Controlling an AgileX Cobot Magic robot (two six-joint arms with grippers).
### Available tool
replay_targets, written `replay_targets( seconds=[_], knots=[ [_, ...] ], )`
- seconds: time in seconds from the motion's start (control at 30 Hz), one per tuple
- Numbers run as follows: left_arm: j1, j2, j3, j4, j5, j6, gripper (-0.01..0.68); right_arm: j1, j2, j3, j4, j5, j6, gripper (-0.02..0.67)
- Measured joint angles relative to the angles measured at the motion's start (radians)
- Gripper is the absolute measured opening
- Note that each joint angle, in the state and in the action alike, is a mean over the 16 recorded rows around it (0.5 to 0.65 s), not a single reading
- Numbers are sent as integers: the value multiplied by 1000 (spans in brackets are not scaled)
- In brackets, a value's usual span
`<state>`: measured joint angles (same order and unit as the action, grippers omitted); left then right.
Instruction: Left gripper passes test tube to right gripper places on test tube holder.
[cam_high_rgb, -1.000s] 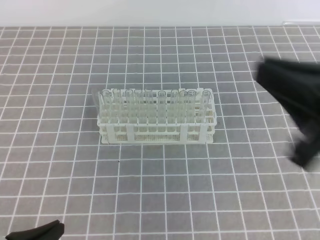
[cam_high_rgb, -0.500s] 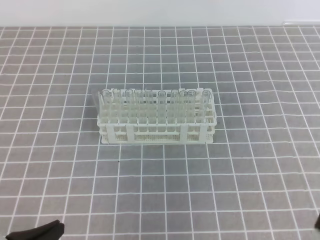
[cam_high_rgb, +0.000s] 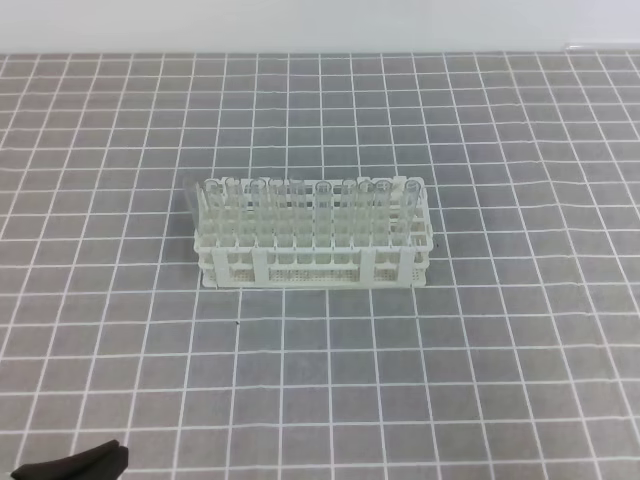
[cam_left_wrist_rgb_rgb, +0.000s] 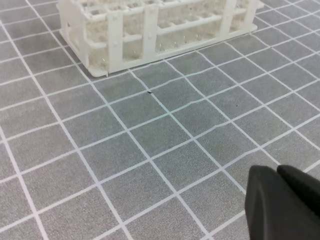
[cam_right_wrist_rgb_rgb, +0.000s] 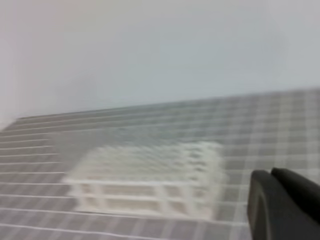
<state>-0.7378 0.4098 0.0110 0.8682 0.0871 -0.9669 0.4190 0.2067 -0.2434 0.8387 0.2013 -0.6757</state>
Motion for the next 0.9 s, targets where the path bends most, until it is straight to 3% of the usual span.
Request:
replay_targets(
  seconds=[0.2,0.37,0.67,0.9],
  knots=[
    [0,0,0,0,1,0,-1,-227,-120,94,110,60,-32,-13],
    [0,0,-2,0,2,0,-1,-341,-196,124,113,125,-59,-13],
    [-1,-1,-5,-1,4,0,0,-390,-221,131,67,131,-49,-13],
    [-1,-1,-4,-1,5,0,0,-375,-221,140,-232,137,257,-13]
  ],
)
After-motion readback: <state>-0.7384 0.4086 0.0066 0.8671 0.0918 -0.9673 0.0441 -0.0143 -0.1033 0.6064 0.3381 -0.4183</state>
